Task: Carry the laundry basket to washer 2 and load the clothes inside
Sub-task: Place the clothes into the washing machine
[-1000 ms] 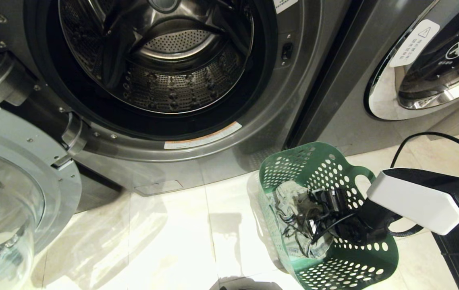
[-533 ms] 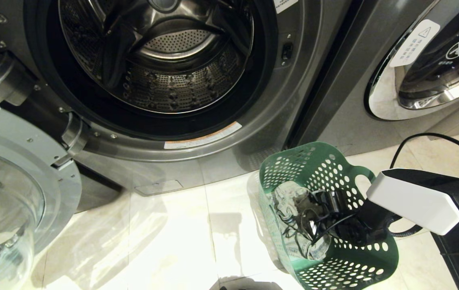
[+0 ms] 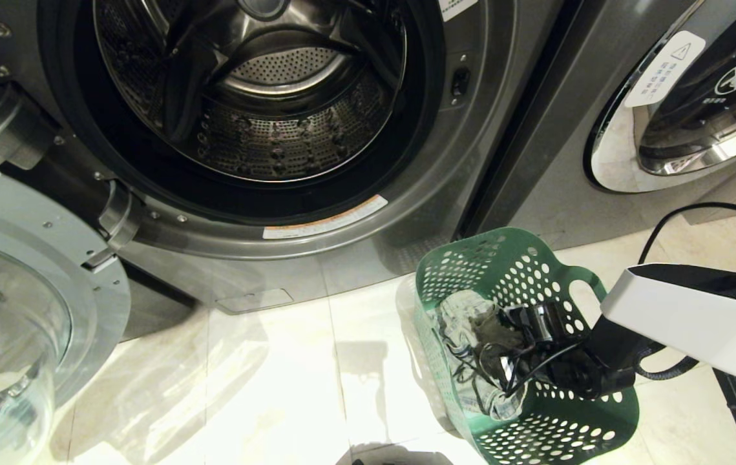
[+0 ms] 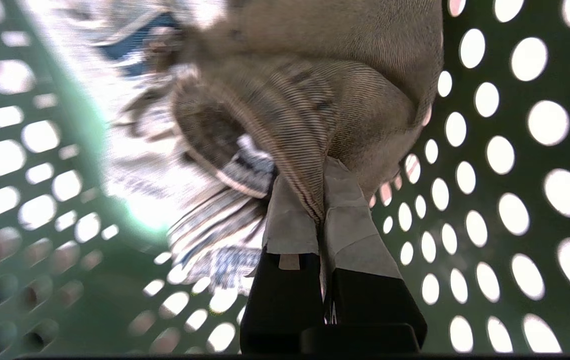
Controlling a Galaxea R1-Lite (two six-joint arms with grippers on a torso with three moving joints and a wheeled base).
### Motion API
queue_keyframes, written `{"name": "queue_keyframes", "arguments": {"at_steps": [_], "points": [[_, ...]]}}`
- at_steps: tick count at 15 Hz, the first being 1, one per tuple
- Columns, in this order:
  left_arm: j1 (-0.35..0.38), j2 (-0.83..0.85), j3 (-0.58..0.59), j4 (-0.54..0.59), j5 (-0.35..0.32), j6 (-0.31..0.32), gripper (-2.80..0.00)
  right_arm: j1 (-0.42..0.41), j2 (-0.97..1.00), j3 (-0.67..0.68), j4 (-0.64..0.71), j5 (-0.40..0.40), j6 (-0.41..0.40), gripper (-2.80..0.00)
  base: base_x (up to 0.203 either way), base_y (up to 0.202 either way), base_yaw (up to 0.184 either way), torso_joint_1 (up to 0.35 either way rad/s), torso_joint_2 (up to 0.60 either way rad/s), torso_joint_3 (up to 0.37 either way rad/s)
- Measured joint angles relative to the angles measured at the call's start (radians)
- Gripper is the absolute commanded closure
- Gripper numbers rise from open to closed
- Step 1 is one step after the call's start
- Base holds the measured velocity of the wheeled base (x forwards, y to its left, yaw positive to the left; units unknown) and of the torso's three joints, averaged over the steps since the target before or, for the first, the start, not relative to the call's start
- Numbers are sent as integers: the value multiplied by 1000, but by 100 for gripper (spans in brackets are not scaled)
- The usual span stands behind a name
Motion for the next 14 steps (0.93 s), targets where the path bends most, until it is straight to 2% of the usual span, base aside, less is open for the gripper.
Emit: {"name": "queue_keyframes", "arguments": {"at_steps": [5,9,14], "points": [[0,0,0,0,0,0,0,51,-129,81,20,2,42,0,0,0,0,0,0,0],[0,0,0,0,0,0,0,91,-230,94,107,-4,85,0,0,0,0,0,0,0],[0,0,0,0,0,0,0,117,-360,95,191,-21,91,0,0,0,0,0,0,0]]}}
